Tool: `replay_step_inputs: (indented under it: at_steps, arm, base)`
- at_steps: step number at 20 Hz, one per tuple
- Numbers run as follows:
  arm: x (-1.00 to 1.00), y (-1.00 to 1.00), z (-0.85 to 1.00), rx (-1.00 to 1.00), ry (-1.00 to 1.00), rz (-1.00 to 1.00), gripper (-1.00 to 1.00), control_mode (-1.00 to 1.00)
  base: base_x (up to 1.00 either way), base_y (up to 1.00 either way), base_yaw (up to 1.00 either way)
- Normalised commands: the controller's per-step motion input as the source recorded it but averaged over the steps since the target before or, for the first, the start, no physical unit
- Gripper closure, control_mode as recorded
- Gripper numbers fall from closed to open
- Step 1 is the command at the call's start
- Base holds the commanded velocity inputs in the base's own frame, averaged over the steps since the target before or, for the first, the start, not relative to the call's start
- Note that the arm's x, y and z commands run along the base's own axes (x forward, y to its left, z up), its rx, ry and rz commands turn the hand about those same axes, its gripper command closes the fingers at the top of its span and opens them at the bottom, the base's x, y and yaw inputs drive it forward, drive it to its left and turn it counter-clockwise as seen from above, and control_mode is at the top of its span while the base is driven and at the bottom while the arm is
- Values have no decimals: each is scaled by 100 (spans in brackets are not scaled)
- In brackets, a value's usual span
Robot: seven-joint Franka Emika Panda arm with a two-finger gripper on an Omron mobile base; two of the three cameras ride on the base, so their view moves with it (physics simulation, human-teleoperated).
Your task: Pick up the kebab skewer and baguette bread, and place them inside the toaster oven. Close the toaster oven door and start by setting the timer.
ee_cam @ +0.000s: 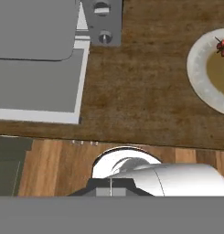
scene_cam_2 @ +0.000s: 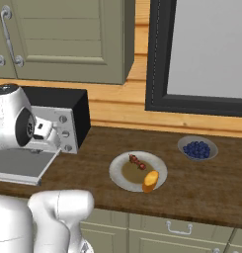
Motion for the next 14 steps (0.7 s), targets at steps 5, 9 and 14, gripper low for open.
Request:
replay_step_inputs:
  at_steps: [5, 9, 14]
  arm:
    - [-4, -100, -4, -1, 13, -8, 100, -100]
    - [0, -100, -12, -3, 8, -6, 100, -100]
    - [0, -100, -40, -7, -3, -1, 100, -100]
  base:
    - [0, 0, 0]
    - [0, 0, 0]
    - [0, 0, 0]
